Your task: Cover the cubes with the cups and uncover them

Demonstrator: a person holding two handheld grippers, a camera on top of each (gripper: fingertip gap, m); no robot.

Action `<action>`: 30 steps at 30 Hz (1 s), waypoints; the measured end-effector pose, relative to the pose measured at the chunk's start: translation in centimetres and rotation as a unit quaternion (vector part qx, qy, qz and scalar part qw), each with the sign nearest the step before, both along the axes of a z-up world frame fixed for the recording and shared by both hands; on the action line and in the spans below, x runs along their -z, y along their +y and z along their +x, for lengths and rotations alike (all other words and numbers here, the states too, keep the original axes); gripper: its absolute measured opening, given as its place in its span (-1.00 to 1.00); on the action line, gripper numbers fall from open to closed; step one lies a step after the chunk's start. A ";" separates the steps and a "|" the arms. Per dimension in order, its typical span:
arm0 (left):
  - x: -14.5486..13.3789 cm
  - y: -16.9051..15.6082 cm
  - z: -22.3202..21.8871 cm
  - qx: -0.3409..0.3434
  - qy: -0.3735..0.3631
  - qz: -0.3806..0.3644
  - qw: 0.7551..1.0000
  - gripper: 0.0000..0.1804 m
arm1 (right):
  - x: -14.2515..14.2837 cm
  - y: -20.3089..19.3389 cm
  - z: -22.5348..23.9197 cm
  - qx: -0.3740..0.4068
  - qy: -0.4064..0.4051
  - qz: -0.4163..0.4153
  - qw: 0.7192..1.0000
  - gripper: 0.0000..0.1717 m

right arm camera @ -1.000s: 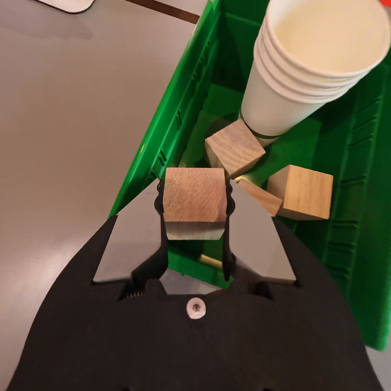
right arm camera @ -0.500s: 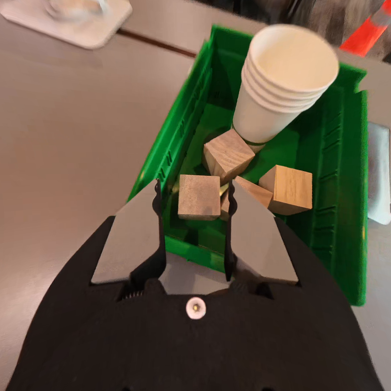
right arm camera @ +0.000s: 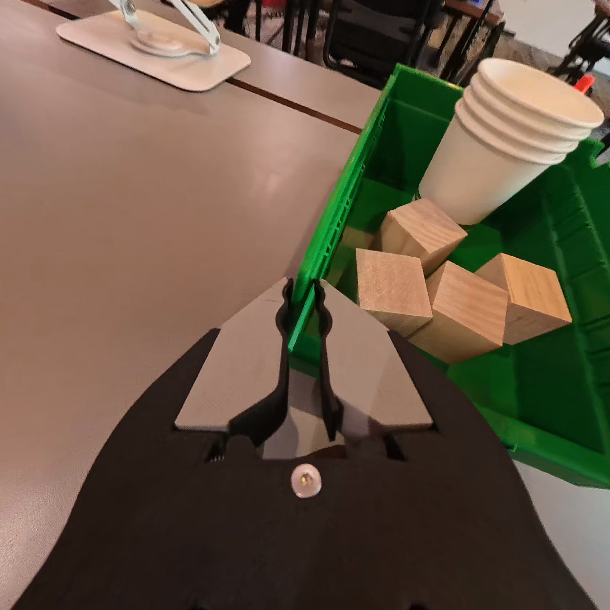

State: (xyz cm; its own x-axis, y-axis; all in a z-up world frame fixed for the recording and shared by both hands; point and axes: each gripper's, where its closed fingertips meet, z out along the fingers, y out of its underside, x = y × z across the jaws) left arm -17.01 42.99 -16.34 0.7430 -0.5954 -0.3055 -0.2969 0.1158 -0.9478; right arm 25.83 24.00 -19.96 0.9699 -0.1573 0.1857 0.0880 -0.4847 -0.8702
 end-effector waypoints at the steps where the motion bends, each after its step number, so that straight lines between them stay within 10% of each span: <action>1: -0.3 0.4 -1.4 -0.017 -0.014 0.002 1.000 -0.40 | 0.0 -0.1 0.1 0.003 -0.009 -0.013 1.000 -0.89; 12: -0.7 6.0 -8.0 -0.117 -0.033 -0.037 0.992 -0.24 | 0.0 -0.3 0.2 0.018 -0.030 0.010 0.999 -0.92; 15: 2.1 8.0 -7.5 -0.091 0.000 -0.107 0.990 -0.94 | 0.1 -0.3 0.2 0.016 -0.019 0.016 1.000 -0.91; 18: 2.5 8.9 -8.4 -0.099 0.008 -0.121 0.988 -0.99 | 0.2 -0.3 0.2 0.017 -0.019 0.016 1.000 -0.91; 26: -0.2 7.2 -8.7 -0.083 -0.036 -0.089 0.992 -1.00 | 0.4 -0.5 -0.4 0.040 -0.022 -0.008 0.999 -0.95; 30: -4.5 3.3 -6.5 -0.031 -0.089 -0.071 0.993 -1.00 | 0.3 2.2 -8.9 -0.001 -0.053 -0.014 0.998 -0.87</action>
